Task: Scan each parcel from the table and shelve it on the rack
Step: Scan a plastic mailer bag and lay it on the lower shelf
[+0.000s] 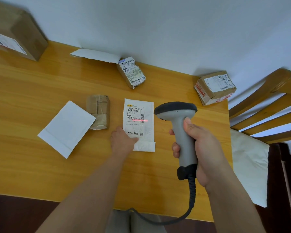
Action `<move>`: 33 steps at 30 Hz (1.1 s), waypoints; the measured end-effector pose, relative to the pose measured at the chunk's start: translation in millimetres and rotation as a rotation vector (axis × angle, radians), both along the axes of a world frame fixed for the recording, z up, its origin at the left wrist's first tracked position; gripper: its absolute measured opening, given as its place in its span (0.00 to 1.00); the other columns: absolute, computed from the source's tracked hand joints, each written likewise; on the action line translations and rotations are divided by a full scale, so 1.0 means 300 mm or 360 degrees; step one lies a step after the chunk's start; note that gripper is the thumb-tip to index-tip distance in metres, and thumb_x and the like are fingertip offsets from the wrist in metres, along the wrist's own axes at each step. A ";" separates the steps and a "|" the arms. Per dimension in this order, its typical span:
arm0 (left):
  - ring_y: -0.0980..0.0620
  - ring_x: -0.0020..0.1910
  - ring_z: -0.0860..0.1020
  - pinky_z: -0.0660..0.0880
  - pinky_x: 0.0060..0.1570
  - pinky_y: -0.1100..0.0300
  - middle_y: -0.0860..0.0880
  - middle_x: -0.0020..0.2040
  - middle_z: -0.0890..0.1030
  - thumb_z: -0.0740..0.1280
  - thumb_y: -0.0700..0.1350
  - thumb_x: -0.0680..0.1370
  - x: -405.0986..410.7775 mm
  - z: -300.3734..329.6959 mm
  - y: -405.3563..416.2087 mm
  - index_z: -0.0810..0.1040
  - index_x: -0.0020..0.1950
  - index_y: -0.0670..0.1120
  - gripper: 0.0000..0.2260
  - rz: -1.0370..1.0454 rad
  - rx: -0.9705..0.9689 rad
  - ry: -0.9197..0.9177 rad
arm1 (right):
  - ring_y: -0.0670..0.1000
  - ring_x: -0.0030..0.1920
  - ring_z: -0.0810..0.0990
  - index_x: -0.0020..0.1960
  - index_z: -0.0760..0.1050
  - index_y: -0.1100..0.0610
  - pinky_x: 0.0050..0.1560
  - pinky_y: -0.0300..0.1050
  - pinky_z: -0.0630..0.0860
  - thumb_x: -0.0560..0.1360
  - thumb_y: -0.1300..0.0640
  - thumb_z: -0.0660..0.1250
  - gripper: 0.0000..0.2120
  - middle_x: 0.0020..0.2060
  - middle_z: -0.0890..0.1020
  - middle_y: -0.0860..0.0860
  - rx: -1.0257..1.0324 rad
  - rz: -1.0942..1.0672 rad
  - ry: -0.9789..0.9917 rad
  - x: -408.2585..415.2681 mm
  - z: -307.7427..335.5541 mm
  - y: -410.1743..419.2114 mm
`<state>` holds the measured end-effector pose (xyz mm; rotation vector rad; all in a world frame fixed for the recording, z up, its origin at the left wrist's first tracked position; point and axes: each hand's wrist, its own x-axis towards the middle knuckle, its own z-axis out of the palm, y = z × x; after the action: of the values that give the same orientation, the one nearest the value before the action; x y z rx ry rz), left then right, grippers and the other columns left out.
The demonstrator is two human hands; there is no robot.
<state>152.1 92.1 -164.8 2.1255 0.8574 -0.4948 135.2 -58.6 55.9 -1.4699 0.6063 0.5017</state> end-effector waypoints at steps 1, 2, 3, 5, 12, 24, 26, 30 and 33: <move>0.43 0.63 0.73 0.73 0.61 0.50 0.43 0.63 0.76 0.78 0.52 0.69 -0.003 -0.003 0.003 0.71 0.65 0.41 0.30 0.0004 -0.0032 -0.0010 | 0.51 0.27 0.72 0.46 0.76 0.61 0.32 0.47 0.69 0.81 0.50 0.61 0.14 0.36 0.77 0.56 0.0001 0.0003 -0.0006 -0.007 0.002 0.002; 0.44 0.62 0.75 0.74 0.59 0.52 0.44 0.63 0.77 0.77 0.50 0.70 -0.008 -0.004 0.005 0.74 0.63 0.41 0.26 0.0037 -0.0091 -0.0036 | 0.51 0.27 0.72 0.47 0.76 0.61 0.32 0.47 0.69 0.81 0.50 0.61 0.14 0.37 0.77 0.56 0.0005 0.0002 -0.0010 -0.014 0.004 0.005; 0.44 0.61 0.76 0.75 0.57 0.55 0.44 0.62 0.79 0.76 0.46 0.71 -0.015 0.001 0.005 0.76 0.62 0.41 0.22 0.0089 -0.0178 -0.0059 | 0.50 0.27 0.72 0.48 0.76 0.61 0.31 0.46 0.69 0.81 0.50 0.61 0.14 0.38 0.78 0.55 0.0018 -0.0005 -0.0014 -0.023 0.007 0.006; 0.44 0.59 0.78 0.75 0.55 0.56 0.44 0.62 0.80 0.74 0.40 0.74 -0.033 0.012 0.005 0.78 0.62 0.40 0.17 0.0226 -0.0362 -0.0078 | 0.49 0.26 0.72 0.52 0.77 0.61 0.29 0.44 0.70 0.81 0.51 0.61 0.13 0.41 0.79 0.55 0.0048 -0.0023 -0.0024 -0.041 0.013 0.009; 0.45 0.59 0.77 0.75 0.54 0.55 0.45 0.64 0.78 0.67 0.34 0.78 -0.159 0.118 0.052 0.72 0.68 0.42 0.18 0.0403 -0.0864 -0.0079 | 0.49 0.27 0.73 0.53 0.78 0.59 0.30 0.44 0.71 0.82 0.51 0.61 0.13 0.45 0.82 0.54 0.0043 0.0051 -0.0148 -0.131 0.035 0.031; 0.44 0.61 0.79 0.74 0.63 0.43 0.47 0.62 0.81 0.58 0.29 0.79 -0.804 0.444 0.253 0.72 0.69 0.47 0.23 0.1268 -0.1453 -0.0986 | 0.48 0.27 0.72 0.52 0.75 0.52 0.31 0.44 0.72 0.74 0.63 0.73 0.11 0.37 0.78 0.48 0.0015 0.0911 -0.0477 -0.416 0.040 0.221; 0.43 0.61 0.79 0.76 0.59 0.43 0.46 0.62 0.81 0.56 0.28 0.79 -0.972 0.497 0.245 0.72 0.69 0.48 0.23 0.1360 -0.1548 -0.1173 | 0.48 0.27 0.72 0.53 0.73 0.52 0.31 0.43 0.73 0.73 0.64 0.74 0.14 0.41 0.79 0.49 0.0034 0.1067 -0.0513 -0.516 0.026 0.257; 0.42 0.63 0.78 0.79 0.55 0.49 0.44 0.64 0.79 0.58 0.29 0.79 -1.374 0.590 0.229 0.71 0.70 0.46 0.22 0.1470 -0.1557 -0.1450 | 0.47 0.26 0.72 0.55 0.73 0.61 0.29 0.44 0.72 0.73 0.66 0.72 0.13 0.36 0.79 0.54 0.0099 0.1520 -0.0508 -0.809 0.012 0.367; 0.42 0.64 0.78 0.77 0.59 0.48 0.44 0.65 0.79 0.59 0.30 0.79 -1.688 0.620 0.232 0.71 0.70 0.46 0.21 0.1595 -0.1505 -0.1572 | 0.45 0.26 0.73 0.54 0.72 0.61 0.29 0.40 0.73 0.74 0.67 0.71 0.12 0.33 0.75 0.54 0.0144 0.1761 -0.0542 -1.079 0.013 0.439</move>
<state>-354.2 161.6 21.1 0.6898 0.7239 0.5652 -188.7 73.1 59.9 -1.6652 -0.5610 1.0665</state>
